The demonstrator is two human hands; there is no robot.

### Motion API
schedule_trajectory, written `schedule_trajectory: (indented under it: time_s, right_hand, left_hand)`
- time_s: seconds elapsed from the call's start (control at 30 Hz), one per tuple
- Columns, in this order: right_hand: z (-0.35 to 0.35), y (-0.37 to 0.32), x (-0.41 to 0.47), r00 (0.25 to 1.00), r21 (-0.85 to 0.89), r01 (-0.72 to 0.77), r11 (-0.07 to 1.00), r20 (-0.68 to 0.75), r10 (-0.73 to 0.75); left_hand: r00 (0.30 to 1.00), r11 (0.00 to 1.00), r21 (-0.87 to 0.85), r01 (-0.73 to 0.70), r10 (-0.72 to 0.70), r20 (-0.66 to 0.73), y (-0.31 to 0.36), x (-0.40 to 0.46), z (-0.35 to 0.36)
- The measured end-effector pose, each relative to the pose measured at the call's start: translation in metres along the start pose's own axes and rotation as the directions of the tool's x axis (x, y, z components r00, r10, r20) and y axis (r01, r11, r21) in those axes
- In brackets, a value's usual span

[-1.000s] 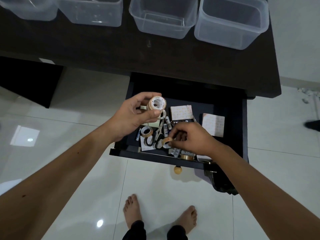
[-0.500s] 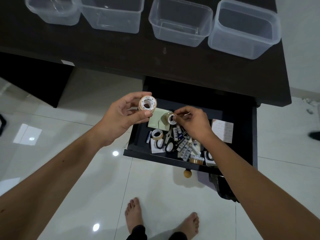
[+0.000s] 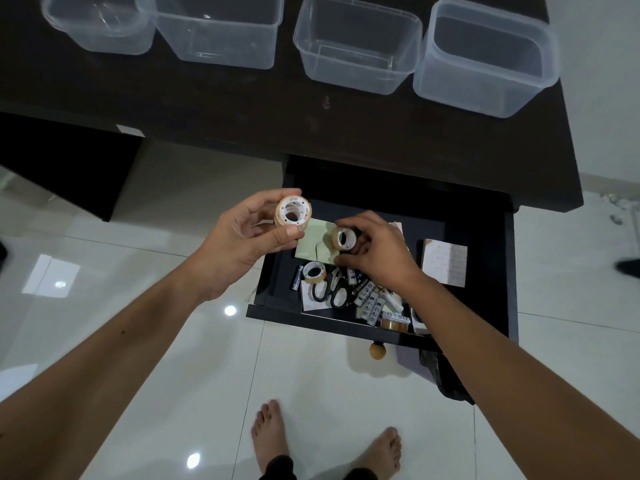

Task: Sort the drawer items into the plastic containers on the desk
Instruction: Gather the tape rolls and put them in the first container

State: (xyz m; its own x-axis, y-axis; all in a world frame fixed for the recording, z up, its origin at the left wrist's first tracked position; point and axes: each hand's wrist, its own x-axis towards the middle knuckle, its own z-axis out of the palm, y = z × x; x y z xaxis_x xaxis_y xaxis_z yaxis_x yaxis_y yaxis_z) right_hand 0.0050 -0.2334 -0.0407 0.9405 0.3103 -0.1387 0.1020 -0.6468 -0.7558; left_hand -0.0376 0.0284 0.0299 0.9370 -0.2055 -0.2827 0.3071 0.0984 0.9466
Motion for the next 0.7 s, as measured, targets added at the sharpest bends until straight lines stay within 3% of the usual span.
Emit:
schedule_trajectory:
  time_s: [0.2, 0.33, 0.5, 0.7]
  right_hand:
    - [0.002, -0.003, 0.001, 0.996, -0.041, 0.075, 0.996, -0.052, -0.077]
    - [0.001, -0.017, -0.006, 0.991, 0.034, 0.111, 0.993, 0.074, -0.113]
    - [0.012, -0.027, -0.007, 0.961, -0.079, 0.199, 0.977, 0.21, -0.179]
    - [0.02, -0.028, -0.01, 0.946, -0.164, 0.2, 0.966, 0.29, -0.146]
  left_hand:
    - [1.0, 1.0, 0.019, -0.009, 0.009, -0.009, -0.002, -0.001, 0.0]
    - [1.0, 1.0, 0.022, -0.017, 0.017, -0.015, -0.004, -0.001, 0.0]
    - [1.0, 0.999, 0.045, -0.016, 0.017, -0.026, -0.005, -0.001, -0.001]
    - [0.999, 0.996, 0.088, -0.014, 0.018, -0.035, -0.007, -0.001, -0.001]
